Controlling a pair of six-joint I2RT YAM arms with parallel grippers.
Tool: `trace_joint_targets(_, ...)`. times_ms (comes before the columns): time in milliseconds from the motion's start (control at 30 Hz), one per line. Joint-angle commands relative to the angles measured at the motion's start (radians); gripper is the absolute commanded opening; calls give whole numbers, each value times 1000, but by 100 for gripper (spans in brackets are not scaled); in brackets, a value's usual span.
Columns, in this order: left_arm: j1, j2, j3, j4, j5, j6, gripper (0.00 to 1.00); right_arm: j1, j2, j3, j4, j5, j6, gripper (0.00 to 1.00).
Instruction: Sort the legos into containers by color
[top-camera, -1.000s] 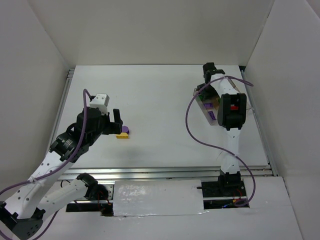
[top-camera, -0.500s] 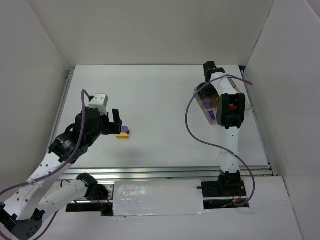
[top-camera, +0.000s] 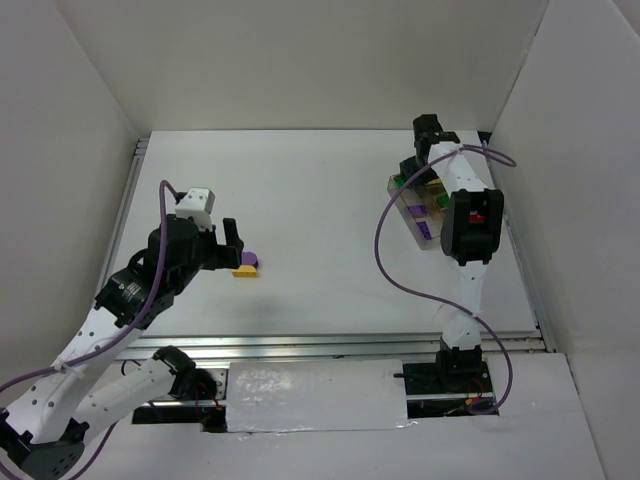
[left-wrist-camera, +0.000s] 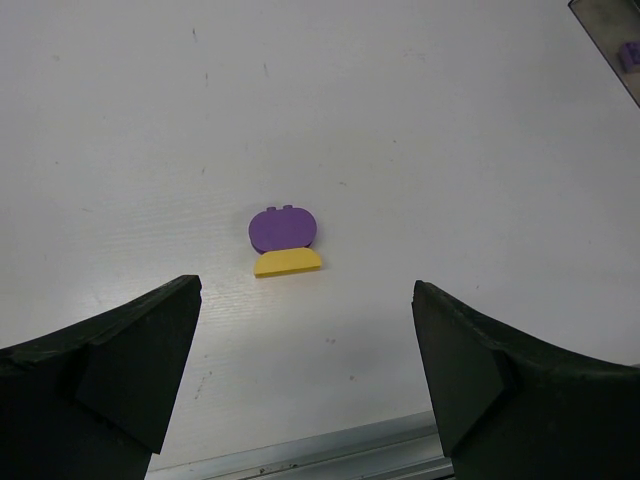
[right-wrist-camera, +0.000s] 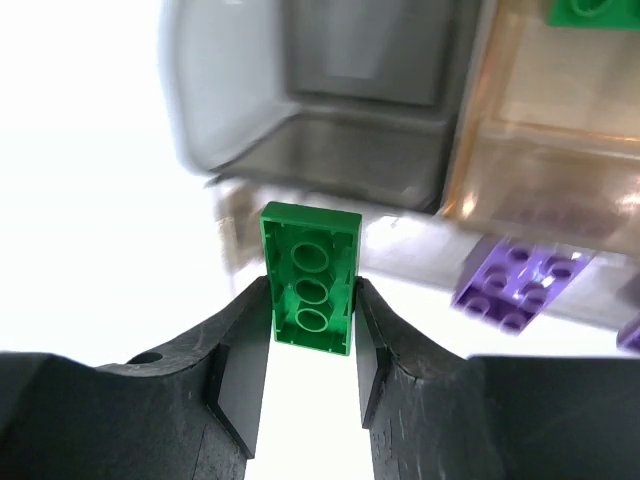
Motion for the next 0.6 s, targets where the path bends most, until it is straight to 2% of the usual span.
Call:
trace_joint_targets(0, -1, -19, 1, 29, -17, 16, 99, -6, -128, 33, 58, 18, -27, 6)
trace_joint_targets(167, -1, -22, -2, 27, -24, 16, 100, -18, -208, 47, 58, 5, -66, 6)
trace_joint_targets(267, -1, -19, -3, 26, -32, 11, 100, -34, -274, 18, 87, -27, -147, 5)
trace_joint_targets(300, -1, -15, -3, 24, -35, 10, 100, -101, -297, 5, 93, -54, -180, 5)
trace_joint_targets(367, -2, -11, 0, 20, -44, 5, 99, -183, -301, -21, 117, -220, -305, 6)
trace_joint_targets(467, -2, -22, -2, 18, -50, 5, 99, -250, -259, -7, 50, -340, -472, 9)
trace_joint_targets(500, -2, -24, -3, 24, -49, 5, 99, -268, -245, 7, -6, -341, -553, 9)
trace_joint_targets(567, -2, -19, -6, 27, -43, 5, 100, -270, -200, 44, -57, -230, -615, 9)
